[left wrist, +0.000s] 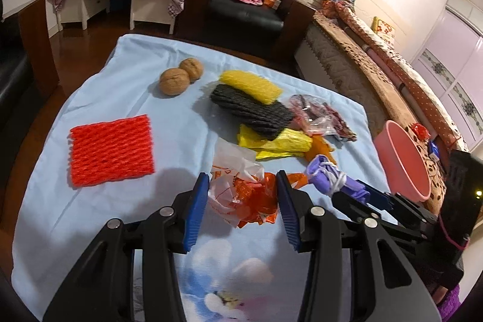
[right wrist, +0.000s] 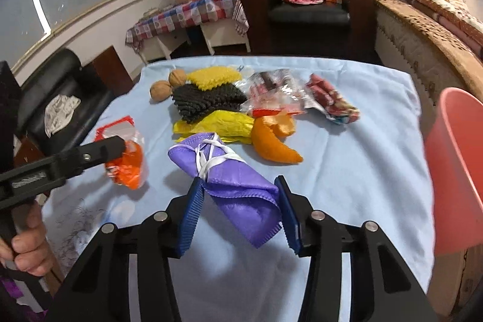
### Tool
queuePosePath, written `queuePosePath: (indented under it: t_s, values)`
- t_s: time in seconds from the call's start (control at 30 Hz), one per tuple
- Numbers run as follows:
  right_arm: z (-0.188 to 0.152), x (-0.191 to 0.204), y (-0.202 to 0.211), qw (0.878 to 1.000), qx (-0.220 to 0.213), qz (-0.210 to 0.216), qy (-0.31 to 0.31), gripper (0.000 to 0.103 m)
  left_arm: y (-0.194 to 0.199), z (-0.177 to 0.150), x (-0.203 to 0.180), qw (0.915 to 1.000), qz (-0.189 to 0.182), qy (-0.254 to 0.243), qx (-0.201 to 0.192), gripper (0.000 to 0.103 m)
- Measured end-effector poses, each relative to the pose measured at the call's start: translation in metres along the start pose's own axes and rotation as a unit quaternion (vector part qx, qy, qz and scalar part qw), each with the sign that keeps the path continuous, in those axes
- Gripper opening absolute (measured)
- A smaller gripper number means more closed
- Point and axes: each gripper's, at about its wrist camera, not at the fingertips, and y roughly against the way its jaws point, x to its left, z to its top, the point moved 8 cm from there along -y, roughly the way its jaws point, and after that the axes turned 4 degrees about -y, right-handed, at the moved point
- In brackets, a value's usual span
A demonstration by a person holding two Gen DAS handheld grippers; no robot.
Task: Collect trash
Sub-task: 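Carry the purple cloth bundle over the pink bucket and release it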
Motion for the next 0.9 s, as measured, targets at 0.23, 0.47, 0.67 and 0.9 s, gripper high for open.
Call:
queuePosePath:
  t_s: [0.23,0.47,0.67,0.9]
  values:
    - [0.001,-0.021,0.037,0.999,-0.029,-0.014,-0.031,0.048,-0.001,0.003,-0.027,0.9997,-0.019,-0.015,-0.004,0.046]
    - [0.011,-0.056,0.077,0.994,-0.072,-0.042,-0.07,0.048,0.0,0.009,-0.066,0.9982,-0.042,-0.04,-0.014,0.046]
    - [0.022,-0.095,0.114,0.985,-0.113,-0.071,-0.105,0.048,0.002,0.019,-0.107,0.9954,-0.064,-0.067,-0.026,0.046]
    - [0.028,-0.151,0.149,0.971,-0.145,-0.109,-0.154,0.048,-0.004,0.033,-0.167,0.9893,-0.087,-0.11,-0.04,0.046]
